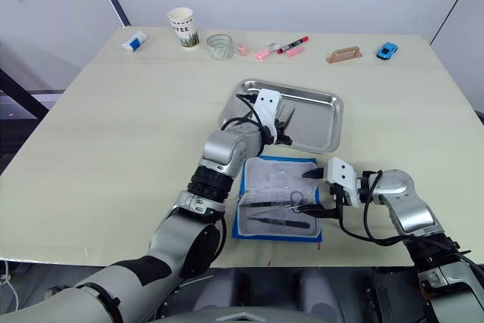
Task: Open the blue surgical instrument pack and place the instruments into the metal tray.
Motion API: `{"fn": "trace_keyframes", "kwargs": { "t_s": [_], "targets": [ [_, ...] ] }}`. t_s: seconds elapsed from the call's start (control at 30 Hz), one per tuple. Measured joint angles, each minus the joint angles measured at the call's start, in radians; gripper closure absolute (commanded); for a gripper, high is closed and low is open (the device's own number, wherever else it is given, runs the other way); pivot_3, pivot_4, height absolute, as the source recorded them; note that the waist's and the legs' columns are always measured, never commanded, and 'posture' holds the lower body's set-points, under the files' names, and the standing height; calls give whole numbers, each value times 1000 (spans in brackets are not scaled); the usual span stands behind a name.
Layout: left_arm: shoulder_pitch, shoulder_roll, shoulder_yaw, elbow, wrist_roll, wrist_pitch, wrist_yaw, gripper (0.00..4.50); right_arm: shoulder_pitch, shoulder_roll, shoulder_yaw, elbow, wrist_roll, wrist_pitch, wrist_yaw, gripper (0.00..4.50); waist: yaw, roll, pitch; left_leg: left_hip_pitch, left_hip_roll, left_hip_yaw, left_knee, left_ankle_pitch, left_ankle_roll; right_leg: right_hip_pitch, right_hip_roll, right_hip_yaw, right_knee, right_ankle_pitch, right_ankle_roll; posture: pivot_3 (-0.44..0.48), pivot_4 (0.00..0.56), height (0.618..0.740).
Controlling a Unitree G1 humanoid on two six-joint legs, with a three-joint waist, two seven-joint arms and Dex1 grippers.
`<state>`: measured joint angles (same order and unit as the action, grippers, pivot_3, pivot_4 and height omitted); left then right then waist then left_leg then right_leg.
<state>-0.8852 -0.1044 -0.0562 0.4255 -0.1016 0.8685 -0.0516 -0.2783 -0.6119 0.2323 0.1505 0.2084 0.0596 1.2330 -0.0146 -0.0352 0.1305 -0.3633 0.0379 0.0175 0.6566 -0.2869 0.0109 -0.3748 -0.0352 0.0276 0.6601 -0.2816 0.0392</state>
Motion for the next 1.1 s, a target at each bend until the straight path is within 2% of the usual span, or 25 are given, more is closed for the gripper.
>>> {"fn": "trace_keyframes", "kwargs": {
  "t_s": [1.1],
  "targets": [
    [-22,13,7,78,4,-49,-5,4468,-3,1,0,3,0,1,1,0,0,0,0,0,0,0,0,0,0,0,0,0,0,0,0,0,150,740]
  ]
}}
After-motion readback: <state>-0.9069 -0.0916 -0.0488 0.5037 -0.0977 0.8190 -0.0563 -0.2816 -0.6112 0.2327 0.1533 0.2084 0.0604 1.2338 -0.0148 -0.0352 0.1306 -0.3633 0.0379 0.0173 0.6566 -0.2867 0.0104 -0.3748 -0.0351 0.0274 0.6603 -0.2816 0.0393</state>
